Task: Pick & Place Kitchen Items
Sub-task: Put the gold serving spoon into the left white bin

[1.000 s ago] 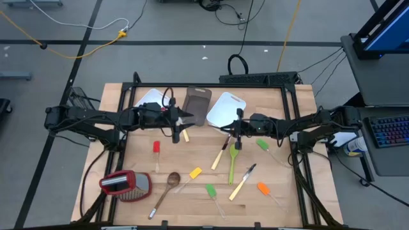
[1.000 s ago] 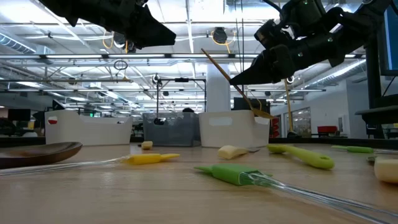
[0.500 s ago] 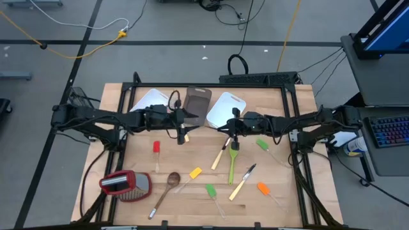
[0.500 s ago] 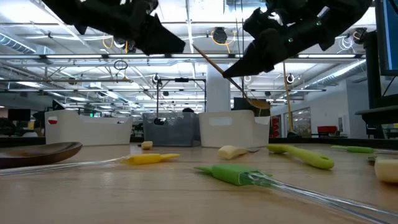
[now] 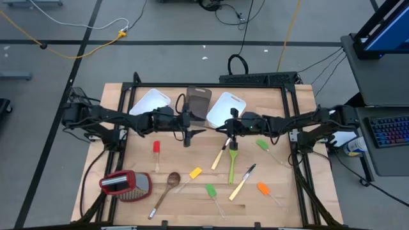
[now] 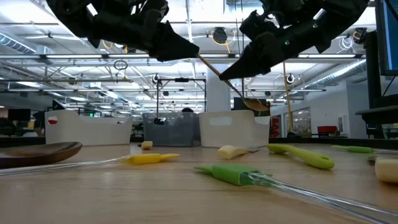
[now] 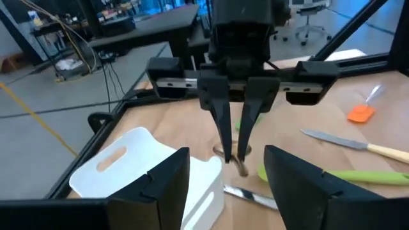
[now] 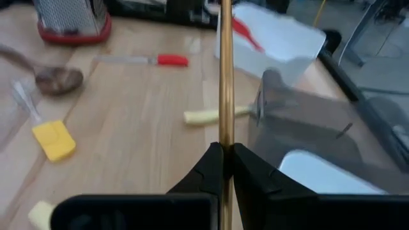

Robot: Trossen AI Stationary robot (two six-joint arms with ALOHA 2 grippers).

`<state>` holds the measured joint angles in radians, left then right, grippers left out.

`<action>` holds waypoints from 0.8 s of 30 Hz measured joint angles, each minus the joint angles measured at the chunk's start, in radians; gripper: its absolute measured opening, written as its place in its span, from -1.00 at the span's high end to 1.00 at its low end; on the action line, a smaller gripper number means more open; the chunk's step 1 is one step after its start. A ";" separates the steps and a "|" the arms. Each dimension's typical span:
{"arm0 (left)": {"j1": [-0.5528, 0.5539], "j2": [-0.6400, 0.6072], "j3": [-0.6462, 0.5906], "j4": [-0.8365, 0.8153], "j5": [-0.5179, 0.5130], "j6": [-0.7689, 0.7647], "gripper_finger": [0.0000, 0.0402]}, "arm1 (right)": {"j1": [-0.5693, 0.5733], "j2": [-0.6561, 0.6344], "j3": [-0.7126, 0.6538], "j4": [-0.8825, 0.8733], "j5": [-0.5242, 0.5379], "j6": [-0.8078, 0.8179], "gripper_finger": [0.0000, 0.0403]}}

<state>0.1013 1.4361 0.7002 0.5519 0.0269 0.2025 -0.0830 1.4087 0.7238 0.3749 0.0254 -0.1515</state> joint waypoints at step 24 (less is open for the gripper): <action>0.000 0.039 0.001 0.110 0.059 0.031 0.35 | -0.003 0.000 -0.001 0.090 0.000 -0.027 0.94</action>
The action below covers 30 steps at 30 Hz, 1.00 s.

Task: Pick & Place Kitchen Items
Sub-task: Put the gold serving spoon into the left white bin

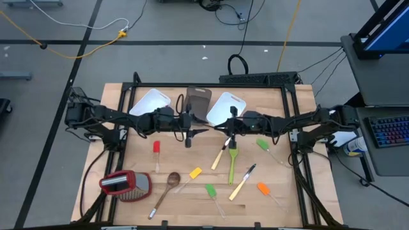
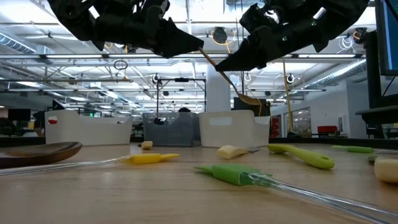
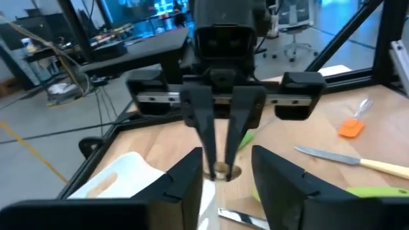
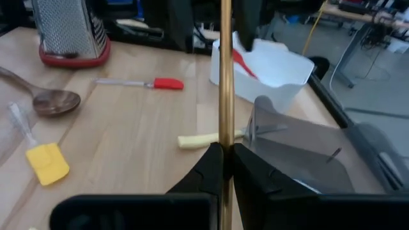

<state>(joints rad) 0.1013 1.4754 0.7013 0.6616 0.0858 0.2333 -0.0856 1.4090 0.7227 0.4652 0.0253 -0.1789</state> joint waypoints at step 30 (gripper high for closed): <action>-0.033 -0.027 0.039 -0.104 -0.180 0.023 0.96 | -0.018 -0.001 0.000 0.065 0.008 -0.054 0.52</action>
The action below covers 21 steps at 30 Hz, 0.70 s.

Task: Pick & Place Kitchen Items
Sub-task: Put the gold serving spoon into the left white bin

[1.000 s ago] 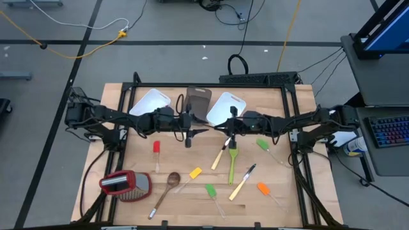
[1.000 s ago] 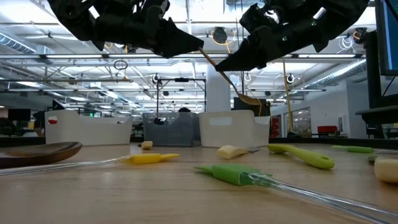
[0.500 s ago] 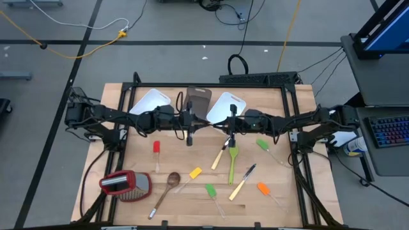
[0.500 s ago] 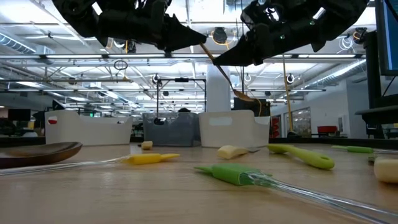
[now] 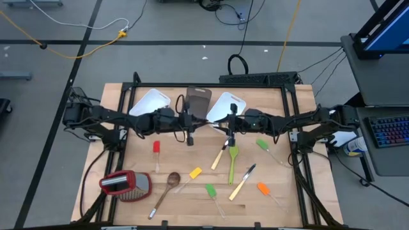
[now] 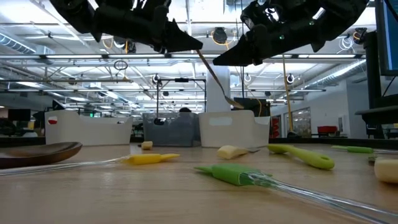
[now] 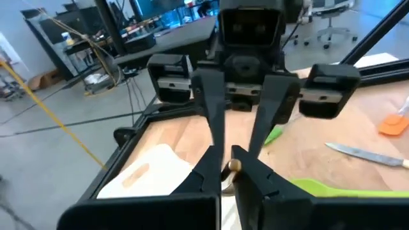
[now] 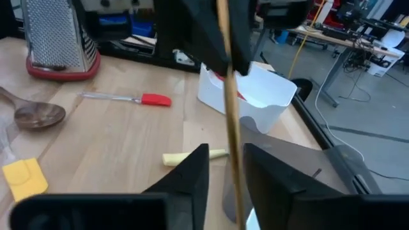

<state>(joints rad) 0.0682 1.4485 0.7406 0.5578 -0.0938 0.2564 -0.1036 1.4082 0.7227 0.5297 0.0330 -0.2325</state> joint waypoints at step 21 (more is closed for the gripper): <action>-0.172 -0.373 -0.001 -0.480 -0.501 -0.079 0.96 | 0.000 0.000 0.000 -0.034 0.000 0.001 0.28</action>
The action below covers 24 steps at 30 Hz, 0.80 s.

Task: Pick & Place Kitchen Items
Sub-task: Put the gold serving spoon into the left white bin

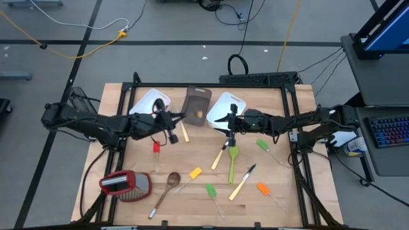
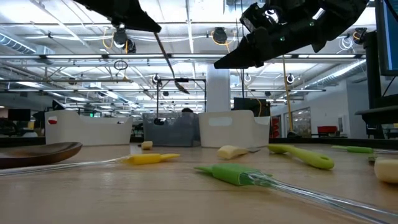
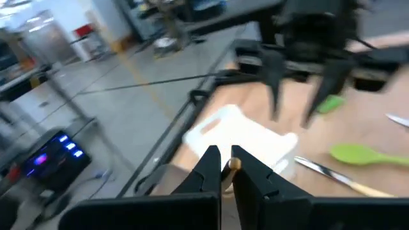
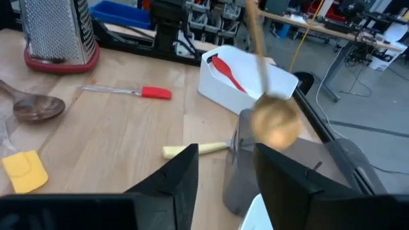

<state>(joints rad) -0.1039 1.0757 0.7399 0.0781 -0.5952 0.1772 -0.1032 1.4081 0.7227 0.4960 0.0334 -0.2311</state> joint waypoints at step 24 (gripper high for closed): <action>0.079 -0.191 -0.104 -0.336 -0.263 -0.269 0.96 | 0.000 0.000 0.000 -0.030 0.000 0.007 0.28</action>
<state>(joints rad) -0.0251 0.8849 0.6362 -0.2577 -0.8585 -0.0921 -0.1032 1.4082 0.7227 0.4660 0.0330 -0.2241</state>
